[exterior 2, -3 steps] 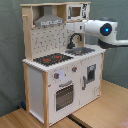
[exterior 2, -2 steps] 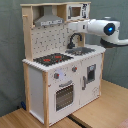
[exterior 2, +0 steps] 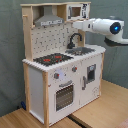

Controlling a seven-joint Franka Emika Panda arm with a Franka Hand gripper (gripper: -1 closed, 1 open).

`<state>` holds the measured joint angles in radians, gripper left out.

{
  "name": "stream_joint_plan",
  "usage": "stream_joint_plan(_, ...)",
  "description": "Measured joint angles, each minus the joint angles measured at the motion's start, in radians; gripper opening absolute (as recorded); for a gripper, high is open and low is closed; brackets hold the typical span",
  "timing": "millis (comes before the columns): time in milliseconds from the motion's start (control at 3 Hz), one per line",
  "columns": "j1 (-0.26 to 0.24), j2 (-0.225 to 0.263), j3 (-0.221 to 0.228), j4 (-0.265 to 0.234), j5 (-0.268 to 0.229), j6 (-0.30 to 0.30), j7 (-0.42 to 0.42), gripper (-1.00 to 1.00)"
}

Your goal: Play with the kitchen

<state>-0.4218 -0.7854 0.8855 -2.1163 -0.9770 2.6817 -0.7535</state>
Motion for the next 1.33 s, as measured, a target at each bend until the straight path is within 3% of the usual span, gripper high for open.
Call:
stream_joint_plan(667, -0.009, -0.053, -0.093, -0.085, -0.007, 0.171, -0.007, 1.00)
stream_joint_plan(1000, -0.079, -0.049, -0.111, -0.079, -0.007, 0.245, -0.021, 1.00)
stream_joint_plan(1333, -0.156, -0.039, -0.100, -0.055, -0.007, 0.314, -0.037, 1.00)
